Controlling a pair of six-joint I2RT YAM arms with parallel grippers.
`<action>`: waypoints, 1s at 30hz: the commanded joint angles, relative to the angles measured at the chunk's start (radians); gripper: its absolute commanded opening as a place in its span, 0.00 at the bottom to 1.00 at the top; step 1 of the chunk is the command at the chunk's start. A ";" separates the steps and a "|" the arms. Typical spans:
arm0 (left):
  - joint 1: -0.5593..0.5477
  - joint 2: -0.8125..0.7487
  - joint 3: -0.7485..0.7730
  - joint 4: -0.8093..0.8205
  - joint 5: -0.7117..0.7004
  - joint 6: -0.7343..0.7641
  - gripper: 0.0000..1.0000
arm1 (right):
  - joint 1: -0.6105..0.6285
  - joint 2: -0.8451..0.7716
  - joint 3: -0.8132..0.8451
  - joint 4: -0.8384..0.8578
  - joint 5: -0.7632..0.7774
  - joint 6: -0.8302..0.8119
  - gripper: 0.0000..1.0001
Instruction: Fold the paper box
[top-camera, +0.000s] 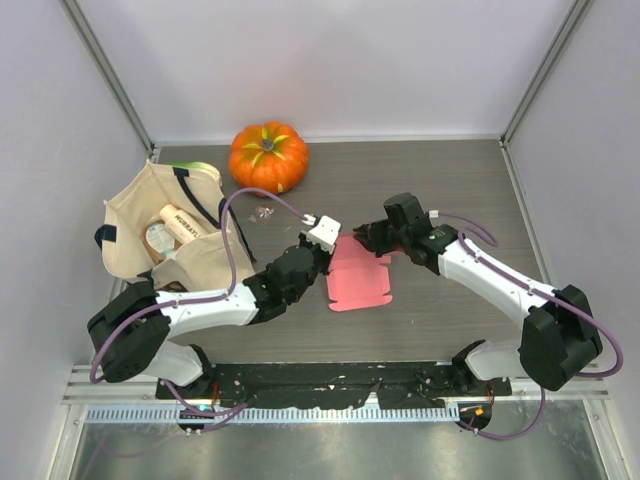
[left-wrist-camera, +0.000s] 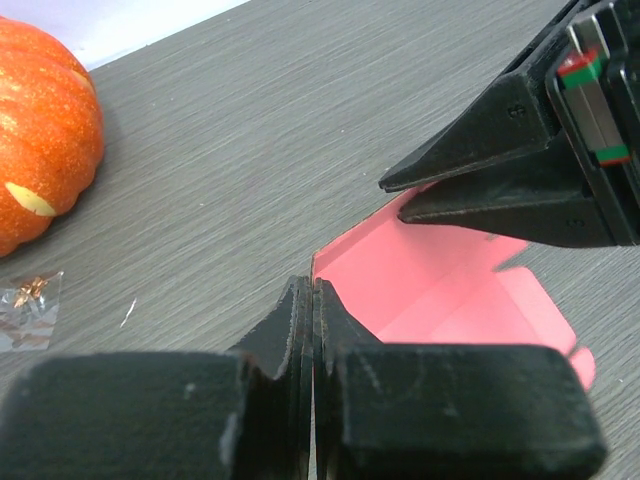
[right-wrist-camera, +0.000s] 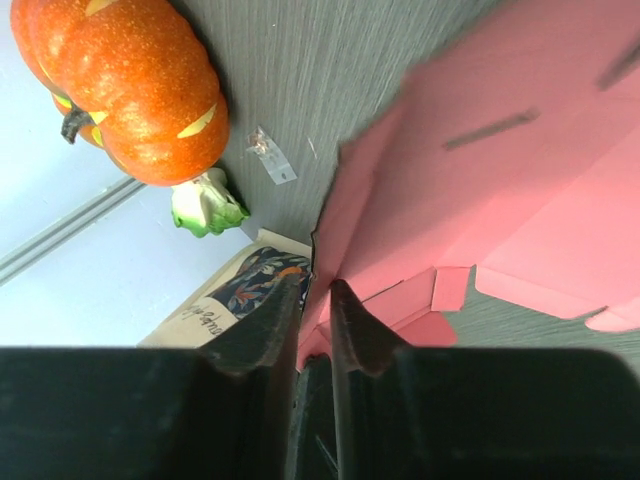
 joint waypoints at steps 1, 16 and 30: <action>-0.010 -0.005 -0.015 0.094 -0.031 0.016 0.00 | 0.006 0.006 -0.015 0.062 0.012 0.031 0.17; 0.001 -0.233 -0.093 -0.199 -0.140 -0.277 0.60 | 0.008 0.018 -0.240 0.459 0.022 -0.056 0.01; 0.050 -0.194 -0.236 -0.112 0.020 -0.397 0.50 | 0.015 -0.009 -0.475 0.976 0.041 -0.271 0.01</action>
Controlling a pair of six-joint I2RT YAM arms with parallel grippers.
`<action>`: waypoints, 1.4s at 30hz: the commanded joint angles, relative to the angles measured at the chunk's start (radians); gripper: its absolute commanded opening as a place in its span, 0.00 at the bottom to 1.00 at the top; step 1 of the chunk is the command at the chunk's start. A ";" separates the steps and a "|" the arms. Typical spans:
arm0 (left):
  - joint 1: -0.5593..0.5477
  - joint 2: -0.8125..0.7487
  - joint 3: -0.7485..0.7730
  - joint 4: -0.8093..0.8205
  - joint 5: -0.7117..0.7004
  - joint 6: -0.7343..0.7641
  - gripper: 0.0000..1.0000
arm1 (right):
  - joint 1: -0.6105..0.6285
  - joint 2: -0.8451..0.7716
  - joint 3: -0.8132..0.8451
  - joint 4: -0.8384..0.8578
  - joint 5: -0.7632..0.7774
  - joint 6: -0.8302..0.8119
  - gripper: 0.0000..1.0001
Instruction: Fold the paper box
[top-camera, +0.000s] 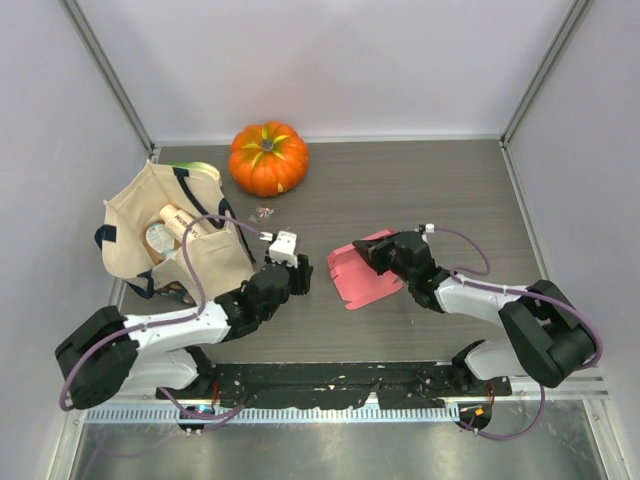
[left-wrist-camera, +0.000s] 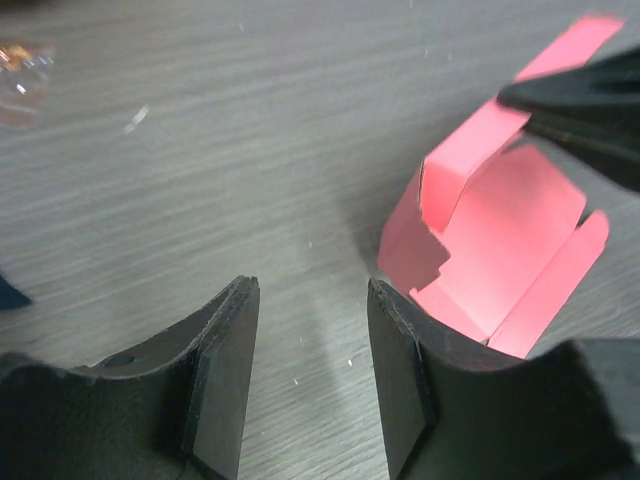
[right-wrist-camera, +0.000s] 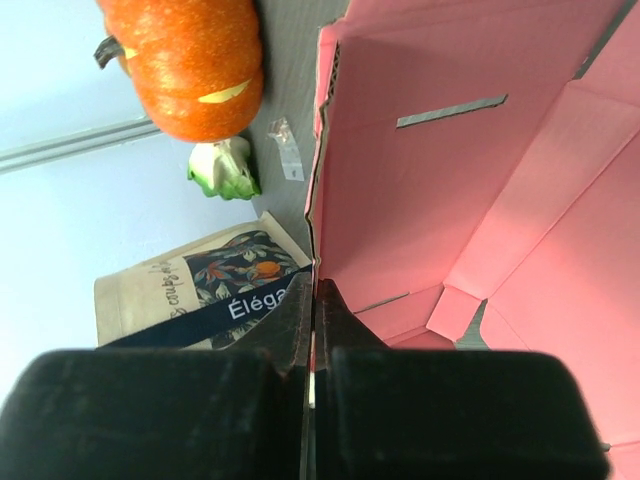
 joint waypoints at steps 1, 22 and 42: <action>-0.001 0.115 0.010 0.083 0.077 -0.023 0.49 | 0.009 -0.029 -0.030 0.208 0.021 -0.080 0.01; 0.001 0.491 0.200 0.344 0.122 0.072 0.34 | 0.050 0.075 -0.079 0.349 0.032 0.034 0.01; 0.017 0.313 0.004 0.376 0.150 0.149 0.45 | 0.052 0.144 -0.103 0.409 0.036 -0.061 0.01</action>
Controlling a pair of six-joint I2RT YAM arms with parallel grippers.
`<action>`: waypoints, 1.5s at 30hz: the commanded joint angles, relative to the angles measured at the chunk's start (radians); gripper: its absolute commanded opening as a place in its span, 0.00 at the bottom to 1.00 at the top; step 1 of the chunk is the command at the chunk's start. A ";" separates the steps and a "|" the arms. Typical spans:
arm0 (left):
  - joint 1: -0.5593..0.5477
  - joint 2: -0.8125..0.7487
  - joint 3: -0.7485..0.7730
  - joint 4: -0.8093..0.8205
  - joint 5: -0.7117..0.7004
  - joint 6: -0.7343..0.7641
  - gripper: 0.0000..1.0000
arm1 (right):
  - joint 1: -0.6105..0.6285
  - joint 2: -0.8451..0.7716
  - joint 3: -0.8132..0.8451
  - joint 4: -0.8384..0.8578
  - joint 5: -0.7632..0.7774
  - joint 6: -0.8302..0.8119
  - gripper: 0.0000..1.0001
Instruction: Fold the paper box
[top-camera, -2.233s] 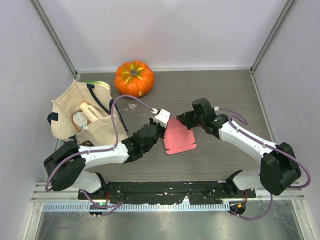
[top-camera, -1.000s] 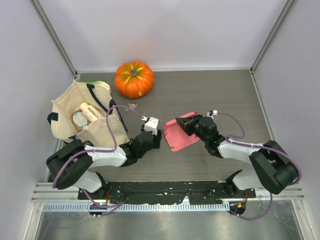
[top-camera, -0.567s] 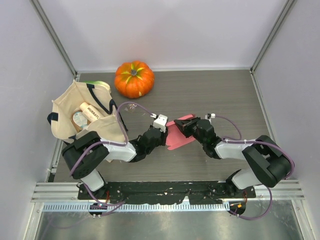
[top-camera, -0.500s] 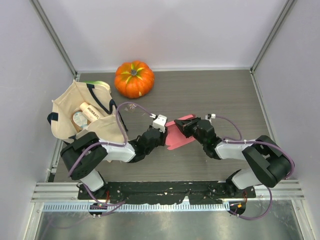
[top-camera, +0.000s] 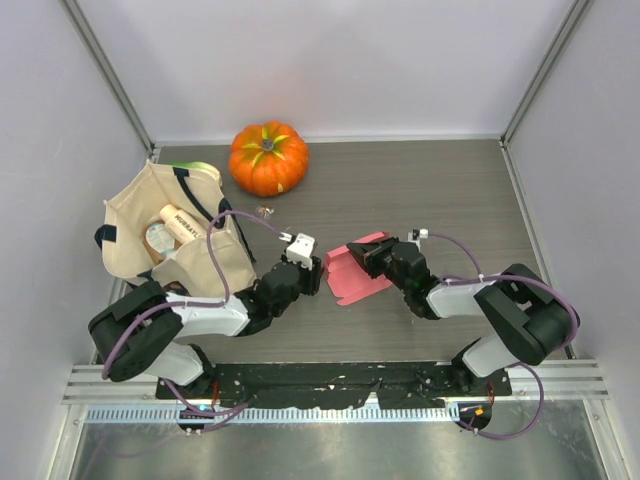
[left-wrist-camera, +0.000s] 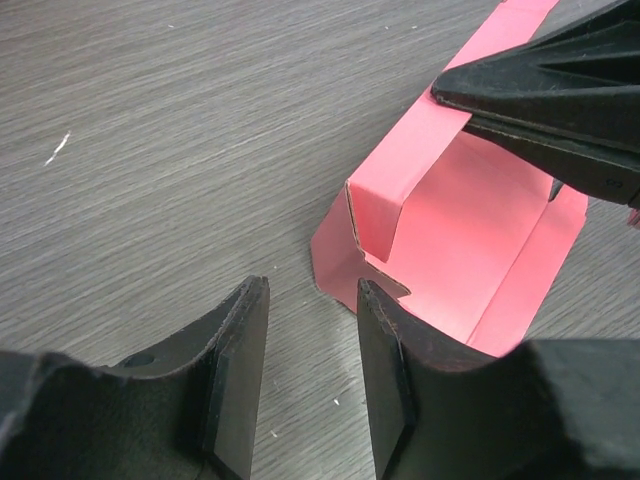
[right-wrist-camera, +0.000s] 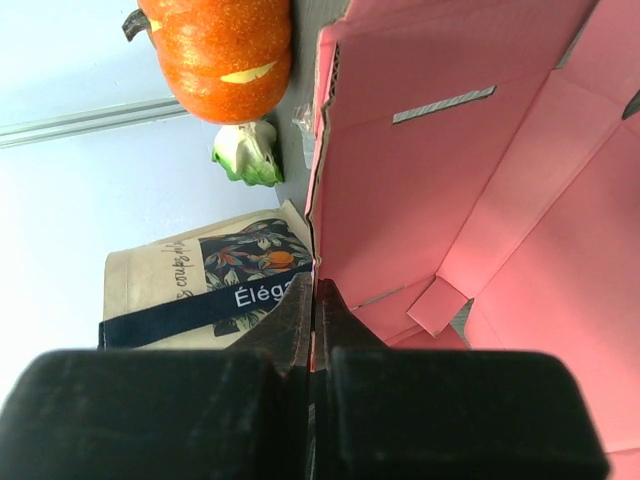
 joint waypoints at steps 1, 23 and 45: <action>0.005 0.063 0.008 0.126 0.031 0.040 0.45 | 0.007 0.006 0.000 0.031 0.013 -0.065 0.01; 0.003 0.253 0.144 0.195 -0.066 0.029 0.31 | 0.027 0.059 0.024 -0.004 0.043 -0.132 0.01; -0.033 0.408 0.298 0.128 -0.542 -0.003 0.14 | 0.076 0.149 -0.020 0.096 0.098 -0.071 0.01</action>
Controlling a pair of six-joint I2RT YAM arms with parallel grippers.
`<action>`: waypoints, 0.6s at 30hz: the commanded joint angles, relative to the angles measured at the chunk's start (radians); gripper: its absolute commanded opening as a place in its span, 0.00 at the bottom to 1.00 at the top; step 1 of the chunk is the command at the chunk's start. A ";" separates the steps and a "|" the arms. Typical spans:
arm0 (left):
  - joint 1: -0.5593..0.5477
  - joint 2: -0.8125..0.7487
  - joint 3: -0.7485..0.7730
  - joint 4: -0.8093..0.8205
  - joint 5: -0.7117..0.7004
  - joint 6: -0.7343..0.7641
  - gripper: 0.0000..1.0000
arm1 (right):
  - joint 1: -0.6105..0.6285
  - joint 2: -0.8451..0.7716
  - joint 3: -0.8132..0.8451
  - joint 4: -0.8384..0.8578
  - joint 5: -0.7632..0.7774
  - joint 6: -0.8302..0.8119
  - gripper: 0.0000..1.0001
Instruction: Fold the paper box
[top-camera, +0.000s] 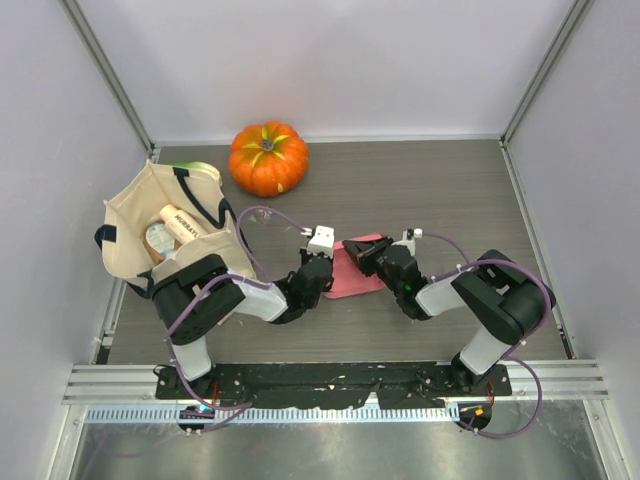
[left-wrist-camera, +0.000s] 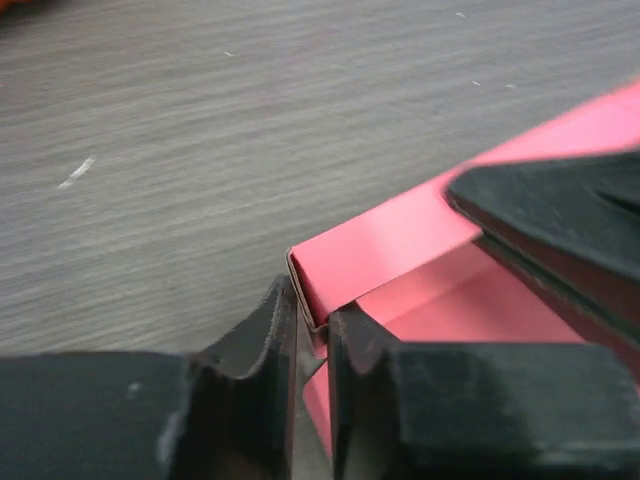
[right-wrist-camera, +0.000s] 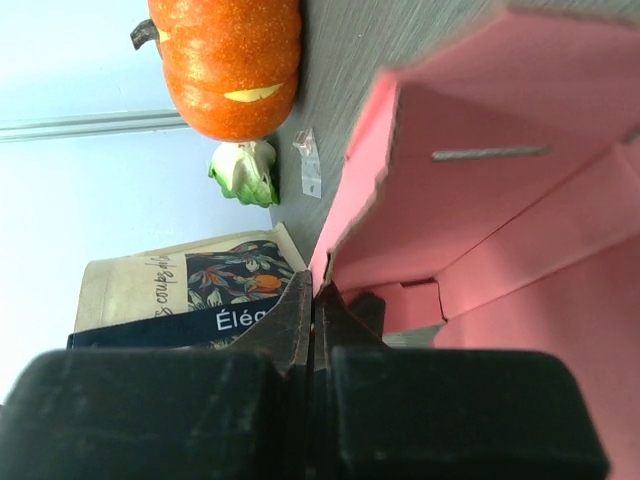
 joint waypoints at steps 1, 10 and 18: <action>-0.011 0.057 0.152 -0.064 -0.335 0.021 0.07 | 0.044 -0.018 -0.042 -0.094 0.019 0.026 0.01; -0.028 0.135 0.210 -0.231 -0.510 -0.048 0.00 | 0.125 -0.116 -0.055 -0.212 0.164 0.136 0.01; -0.026 0.038 0.091 -0.046 -0.202 -0.037 0.00 | 0.136 -0.128 -0.048 -0.185 0.183 0.067 0.01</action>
